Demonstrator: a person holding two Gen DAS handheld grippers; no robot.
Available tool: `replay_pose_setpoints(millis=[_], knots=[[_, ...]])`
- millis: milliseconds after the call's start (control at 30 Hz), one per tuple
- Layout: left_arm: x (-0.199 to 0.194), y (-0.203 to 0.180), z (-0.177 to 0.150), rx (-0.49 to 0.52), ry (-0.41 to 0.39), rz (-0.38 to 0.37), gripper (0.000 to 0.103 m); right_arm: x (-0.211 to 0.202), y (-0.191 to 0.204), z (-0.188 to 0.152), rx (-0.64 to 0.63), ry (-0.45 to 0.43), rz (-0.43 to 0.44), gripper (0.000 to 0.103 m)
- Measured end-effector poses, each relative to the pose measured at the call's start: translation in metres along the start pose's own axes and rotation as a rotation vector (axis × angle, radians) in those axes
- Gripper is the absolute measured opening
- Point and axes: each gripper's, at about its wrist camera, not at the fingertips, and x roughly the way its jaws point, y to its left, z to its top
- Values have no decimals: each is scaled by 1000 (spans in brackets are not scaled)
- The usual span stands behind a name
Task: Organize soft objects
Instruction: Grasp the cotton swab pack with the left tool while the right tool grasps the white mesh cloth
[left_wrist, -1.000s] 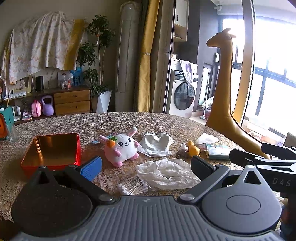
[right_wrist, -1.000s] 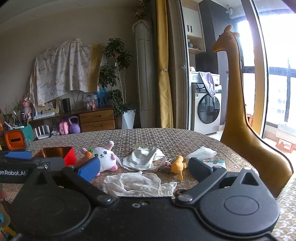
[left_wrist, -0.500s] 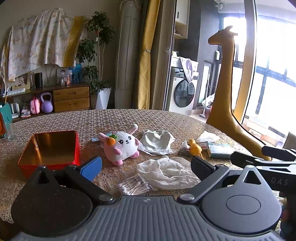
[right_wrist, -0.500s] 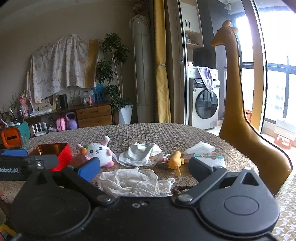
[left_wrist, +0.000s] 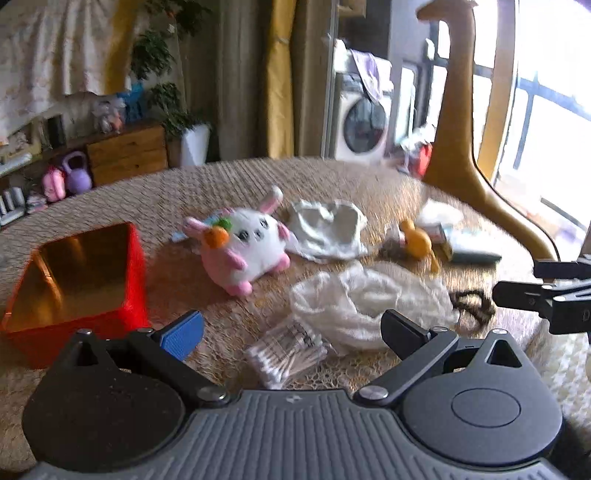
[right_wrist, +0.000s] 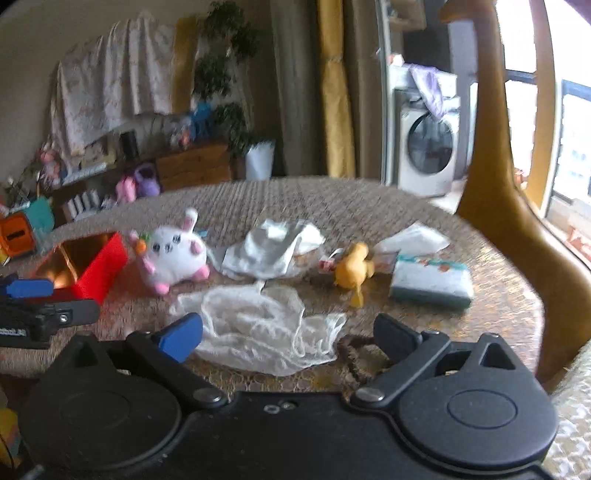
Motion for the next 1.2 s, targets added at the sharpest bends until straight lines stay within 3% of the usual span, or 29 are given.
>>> replay_pose_setpoints(millis=[200, 400, 767, 1067, 1200], knots=[[44, 2, -4, 64, 115, -49, 103, 42, 3, 8, -85, 119, 102, 98], [81, 9, -9, 102, 195, -38, 103, 86, 7, 12, -152, 213, 119, 99], [105, 9, -20, 134, 208, -54, 102, 138, 19, 2, -198, 311, 108, 99], [109, 4, -23, 147, 203, -44, 75, 144, 21, 0, -193, 319, 83, 78], [108, 4, -21, 130, 200, -35, 65, 141, 24, 0, -216, 301, 45, 55]])
